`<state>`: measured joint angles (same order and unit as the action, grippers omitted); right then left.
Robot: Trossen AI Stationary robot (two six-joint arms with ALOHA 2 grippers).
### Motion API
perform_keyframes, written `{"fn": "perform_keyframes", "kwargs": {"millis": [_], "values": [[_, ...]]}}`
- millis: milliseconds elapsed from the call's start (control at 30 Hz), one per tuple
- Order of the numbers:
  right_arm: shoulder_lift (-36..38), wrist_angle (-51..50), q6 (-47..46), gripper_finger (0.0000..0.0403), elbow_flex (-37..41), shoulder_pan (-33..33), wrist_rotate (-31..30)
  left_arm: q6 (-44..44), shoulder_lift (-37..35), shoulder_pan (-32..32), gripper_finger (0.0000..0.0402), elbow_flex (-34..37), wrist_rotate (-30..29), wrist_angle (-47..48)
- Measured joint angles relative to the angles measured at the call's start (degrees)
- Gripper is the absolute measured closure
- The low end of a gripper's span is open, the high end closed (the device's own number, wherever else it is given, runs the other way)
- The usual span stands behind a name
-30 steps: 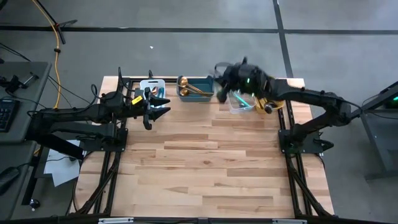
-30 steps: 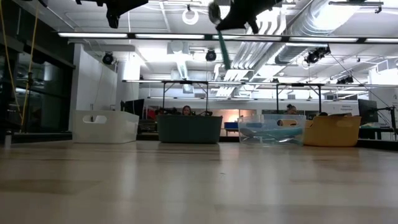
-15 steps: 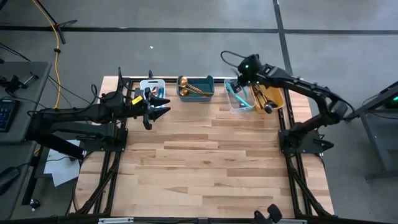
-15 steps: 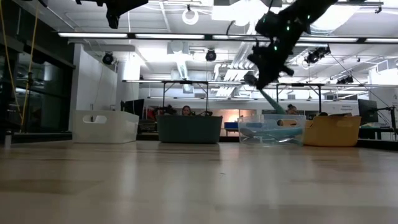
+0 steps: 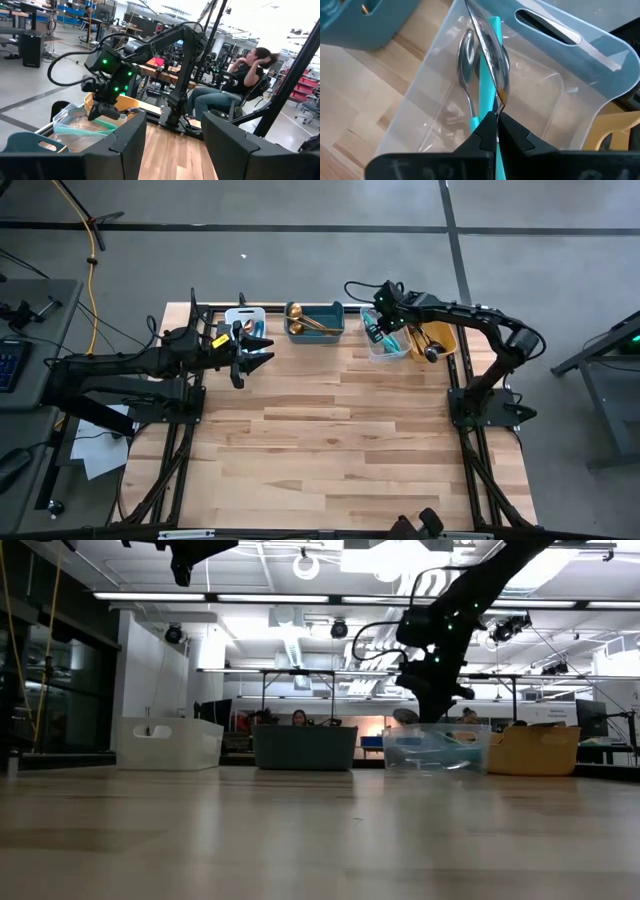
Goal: Sort silverware by color (type)
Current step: Put the light blue spoon into the transparent bin
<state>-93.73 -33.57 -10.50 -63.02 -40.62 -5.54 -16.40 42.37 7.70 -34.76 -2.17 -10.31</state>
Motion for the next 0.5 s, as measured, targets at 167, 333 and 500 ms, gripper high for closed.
{"fn": "perform_keyframes", "kwargs": {"millis": [167, 333, 500], "values": [[0.0, 0.2, 0.0, 0.0403, 0.0, 0.0, 0.0, 0.0, 0.0, 0.0, 0.022, 0.0, 0.0, 0.0], [0.0, -0.1, 0.2, 0.0403, 0.0, 0.0, 0.0, 0.0, 0.0, 0.0, 0.022, 0.0, 0.0, 0.0], [0.0, -0.4, 0.4, 0.0403, 0.0, 0.0, 0.0, 0.0, 0.0, 0.0, 0.022, 0.0, 0.0, 0.0]]}}
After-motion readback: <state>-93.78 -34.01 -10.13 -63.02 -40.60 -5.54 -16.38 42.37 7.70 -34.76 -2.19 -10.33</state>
